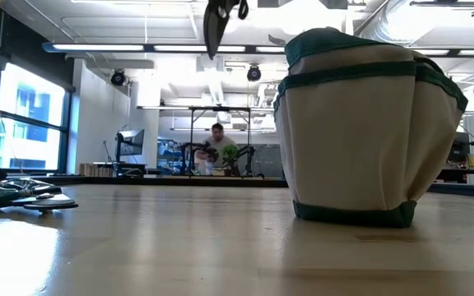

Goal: Pick & Place Garden tools in Gardening bag
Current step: Put the top green shear scissors into the green gardening bag

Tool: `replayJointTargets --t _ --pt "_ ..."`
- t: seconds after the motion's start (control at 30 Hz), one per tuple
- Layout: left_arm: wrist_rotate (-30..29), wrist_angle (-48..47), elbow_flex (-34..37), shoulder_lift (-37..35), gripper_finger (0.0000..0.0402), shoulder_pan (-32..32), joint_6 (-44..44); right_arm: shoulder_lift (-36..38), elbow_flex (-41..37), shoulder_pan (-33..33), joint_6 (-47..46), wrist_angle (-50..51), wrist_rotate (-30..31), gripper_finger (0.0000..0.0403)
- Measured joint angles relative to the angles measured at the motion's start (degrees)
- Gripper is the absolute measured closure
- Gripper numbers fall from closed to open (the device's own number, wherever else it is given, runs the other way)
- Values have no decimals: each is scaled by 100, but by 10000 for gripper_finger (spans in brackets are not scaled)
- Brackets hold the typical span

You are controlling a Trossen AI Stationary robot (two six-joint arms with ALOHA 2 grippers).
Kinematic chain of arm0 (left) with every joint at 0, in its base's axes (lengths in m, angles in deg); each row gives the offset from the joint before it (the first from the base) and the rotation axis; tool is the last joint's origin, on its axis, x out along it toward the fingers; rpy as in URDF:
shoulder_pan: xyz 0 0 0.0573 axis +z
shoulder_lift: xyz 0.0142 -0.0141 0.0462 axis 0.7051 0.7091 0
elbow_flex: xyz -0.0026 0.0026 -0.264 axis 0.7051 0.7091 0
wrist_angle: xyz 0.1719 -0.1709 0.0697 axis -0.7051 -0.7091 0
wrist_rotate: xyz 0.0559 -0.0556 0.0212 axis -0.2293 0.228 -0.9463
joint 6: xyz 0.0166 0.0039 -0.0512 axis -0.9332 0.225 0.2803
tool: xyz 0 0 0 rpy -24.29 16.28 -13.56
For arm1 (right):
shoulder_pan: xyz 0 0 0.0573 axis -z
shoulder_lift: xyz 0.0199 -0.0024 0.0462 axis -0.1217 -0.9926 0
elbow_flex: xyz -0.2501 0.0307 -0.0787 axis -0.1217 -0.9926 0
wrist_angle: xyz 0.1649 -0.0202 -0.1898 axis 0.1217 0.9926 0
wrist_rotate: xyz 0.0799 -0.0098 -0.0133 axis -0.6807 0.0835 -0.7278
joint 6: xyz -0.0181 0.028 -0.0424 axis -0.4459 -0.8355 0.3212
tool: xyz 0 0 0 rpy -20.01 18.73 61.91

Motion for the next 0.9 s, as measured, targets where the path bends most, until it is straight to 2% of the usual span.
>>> replayJointTargets --t 0.17,0.23,0.4,0.5,0.6,0.77,0.9 --pt "-137 51 -4 0 197 7 4 17 0 -203 -53 201 -107 347" --pt "-348 109 -11 0 197 23 0 17 0 -290 -138 221 -295 348" --pt "-860 -37 -11 0 197 26 2 20 0 -573 -186 380 -207 348" --pt "-1208 -189 -11 0 197 18 15 106 0 -766 -222 581 232 348" --pt "-1485 -314 -11 0 197 28 26 348 0 -994 -696 1249 919 348" --pt "-1554 -566 -9 0 197 17 34 868 0 -1385 -2007 2218 1905 348" --pt "-1561 -635 -4 0 197 20 -5 1181 0 -1734 -2195 2238 2202 348"
